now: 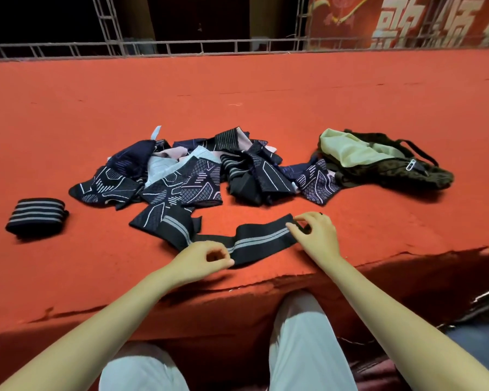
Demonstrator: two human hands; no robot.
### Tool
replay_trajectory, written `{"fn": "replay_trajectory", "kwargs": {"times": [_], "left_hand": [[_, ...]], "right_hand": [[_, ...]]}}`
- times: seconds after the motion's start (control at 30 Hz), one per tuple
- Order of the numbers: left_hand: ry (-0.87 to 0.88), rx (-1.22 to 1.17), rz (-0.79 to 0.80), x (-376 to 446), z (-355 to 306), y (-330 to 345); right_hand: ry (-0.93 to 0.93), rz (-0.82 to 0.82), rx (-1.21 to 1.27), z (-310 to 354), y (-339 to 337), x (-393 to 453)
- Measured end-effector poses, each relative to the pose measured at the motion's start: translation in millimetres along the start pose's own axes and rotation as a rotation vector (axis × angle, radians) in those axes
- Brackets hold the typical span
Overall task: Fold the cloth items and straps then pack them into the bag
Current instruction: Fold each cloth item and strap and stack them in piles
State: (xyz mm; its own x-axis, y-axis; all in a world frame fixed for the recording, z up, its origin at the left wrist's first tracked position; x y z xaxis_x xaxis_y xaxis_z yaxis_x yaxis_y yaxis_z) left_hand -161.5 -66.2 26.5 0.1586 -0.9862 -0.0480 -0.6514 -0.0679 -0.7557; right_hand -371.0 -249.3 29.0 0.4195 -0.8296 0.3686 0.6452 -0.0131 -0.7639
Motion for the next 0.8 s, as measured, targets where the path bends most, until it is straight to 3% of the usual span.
{"fn": "replay_trajectory", "kwargs": {"times": [0.1,0.2,0.33,0.43,0.53,0.6,0.73,0.8], "left_hand": [[0.055,0.018,-0.157,-2.5,-3.3,-22.6],[0.060,0.167,-0.394,-4.9,5.2,-66.7],[-0.169,0.218,-0.612,-8.7,56.2,-120.2],[-0.446,0.105,-0.459,-5.0,107.0,-118.0],[-0.571,-0.271,-0.304,-5.7,128.3,-96.6],[-0.547,-0.423,-0.327,-7.2,120.9,-92.4],[-0.279,0.032,-0.538,-5.5,77.5,-114.0],[-0.152,0.152,-0.629,-12.3,54.0,-119.3]], "right_hand": [[-0.015,-0.100,-0.201,17.1,-6.5,0.7],[-0.174,-0.191,-0.190,47.4,-10.0,5.0],[-0.335,0.143,0.004,88.9,31.4,6.5],[-0.370,0.324,0.080,107.8,63.6,-2.1],[-0.339,0.361,0.099,114.6,78.3,-4.5],[-0.324,0.354,0.096,114.4,79.5,-4.0],[-0.240,0.376,0.214,104.2,80.5,-7.3],[-0.223,0.354,0.253,101.8,78.0,-9.2]]}}
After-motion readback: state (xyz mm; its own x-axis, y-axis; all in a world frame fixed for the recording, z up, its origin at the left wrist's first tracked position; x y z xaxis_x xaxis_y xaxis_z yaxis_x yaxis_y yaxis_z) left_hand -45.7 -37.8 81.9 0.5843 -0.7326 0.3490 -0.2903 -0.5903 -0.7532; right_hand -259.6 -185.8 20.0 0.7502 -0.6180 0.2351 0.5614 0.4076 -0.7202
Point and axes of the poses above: each hand's wrist, its own x-axis towards the middle knuckle, its own y-axis out of the palm, z = x × y, the point moved 9 cm from there along x, towards the middle knuckle, and after that the axes turned 4 degrees about -y, right-handed, at the moved point
